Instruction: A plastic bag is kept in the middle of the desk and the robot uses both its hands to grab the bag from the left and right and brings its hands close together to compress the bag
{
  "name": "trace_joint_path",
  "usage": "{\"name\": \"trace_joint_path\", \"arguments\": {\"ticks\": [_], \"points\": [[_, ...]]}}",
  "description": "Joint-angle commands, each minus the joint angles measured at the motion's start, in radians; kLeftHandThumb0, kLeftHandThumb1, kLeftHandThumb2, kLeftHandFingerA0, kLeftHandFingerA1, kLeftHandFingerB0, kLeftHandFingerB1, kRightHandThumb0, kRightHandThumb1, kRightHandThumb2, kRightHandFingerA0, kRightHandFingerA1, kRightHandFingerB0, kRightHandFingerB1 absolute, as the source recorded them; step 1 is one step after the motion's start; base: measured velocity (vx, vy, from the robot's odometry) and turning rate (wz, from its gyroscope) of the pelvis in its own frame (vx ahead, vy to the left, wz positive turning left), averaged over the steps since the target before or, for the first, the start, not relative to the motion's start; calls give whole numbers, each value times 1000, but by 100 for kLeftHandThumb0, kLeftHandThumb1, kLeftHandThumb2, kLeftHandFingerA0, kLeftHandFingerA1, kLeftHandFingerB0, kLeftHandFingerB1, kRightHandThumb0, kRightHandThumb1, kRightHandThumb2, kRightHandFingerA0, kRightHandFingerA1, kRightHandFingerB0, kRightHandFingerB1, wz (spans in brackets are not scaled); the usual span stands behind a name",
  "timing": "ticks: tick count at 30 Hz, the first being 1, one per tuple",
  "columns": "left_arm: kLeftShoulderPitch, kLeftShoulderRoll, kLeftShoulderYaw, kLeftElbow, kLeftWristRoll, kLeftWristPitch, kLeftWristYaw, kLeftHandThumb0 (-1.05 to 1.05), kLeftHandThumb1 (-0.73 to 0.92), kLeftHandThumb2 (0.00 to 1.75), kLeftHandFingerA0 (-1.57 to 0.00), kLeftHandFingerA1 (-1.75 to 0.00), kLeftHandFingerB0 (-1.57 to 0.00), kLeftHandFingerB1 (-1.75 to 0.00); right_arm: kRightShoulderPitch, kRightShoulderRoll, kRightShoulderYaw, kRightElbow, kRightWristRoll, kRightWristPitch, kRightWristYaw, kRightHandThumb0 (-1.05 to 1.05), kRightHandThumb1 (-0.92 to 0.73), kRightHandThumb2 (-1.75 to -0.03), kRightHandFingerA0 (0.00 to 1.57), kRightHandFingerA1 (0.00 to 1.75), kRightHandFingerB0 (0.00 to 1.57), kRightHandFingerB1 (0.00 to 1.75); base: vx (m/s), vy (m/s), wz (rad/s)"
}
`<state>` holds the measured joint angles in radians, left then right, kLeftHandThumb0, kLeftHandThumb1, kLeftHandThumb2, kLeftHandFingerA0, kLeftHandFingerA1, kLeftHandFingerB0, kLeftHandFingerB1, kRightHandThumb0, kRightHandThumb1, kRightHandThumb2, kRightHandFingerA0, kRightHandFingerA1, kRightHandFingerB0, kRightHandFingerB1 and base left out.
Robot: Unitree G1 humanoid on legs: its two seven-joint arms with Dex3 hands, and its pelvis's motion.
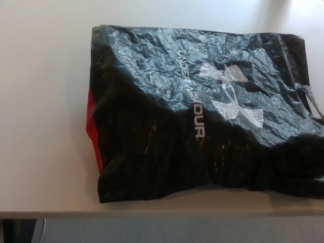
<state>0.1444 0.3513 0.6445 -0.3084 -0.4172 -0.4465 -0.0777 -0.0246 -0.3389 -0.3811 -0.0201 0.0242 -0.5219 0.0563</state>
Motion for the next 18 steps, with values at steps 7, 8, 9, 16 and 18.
{"name": "trace_joint_path", "arguments": {"ticks": [7,8,9,16,18], "points": [[-580,122,-161,419,117,286,120,-79,92,86,-20,-50,-20,-38,-512,-103,113,367,-119,325,-33,-105,-82,-116,0,9,0,0,0,0,0],[-612,120,-163,469,113,286,117,-74,92,87,-19,-49,-18,-36,-542,-109,128,409,-136,318,-36,-105,-83,-117,0,10,0,0,0,0,0],[-634,119,-164,508,111,280,115,-78,92,86,-20,-51,-20,-38,-564,-110,139,434,-143,325,-34,-105,-83,-118,0,10,0,0,0,0,0],[-761,73,-210,853,132,146,49,-81,92,76,-23,-47,-21,-34,-671,-140,235,728,-145,297,111,-87,-67,-111,4,45,1,25,0,0,0],[-794,58,-224,925,135,146,55,-77,92,77,-23,-46,-21,-34,-680,-129,248,804,-158,253,82,-88,-67,-110,12,48,0,28,0,0,0]]}}
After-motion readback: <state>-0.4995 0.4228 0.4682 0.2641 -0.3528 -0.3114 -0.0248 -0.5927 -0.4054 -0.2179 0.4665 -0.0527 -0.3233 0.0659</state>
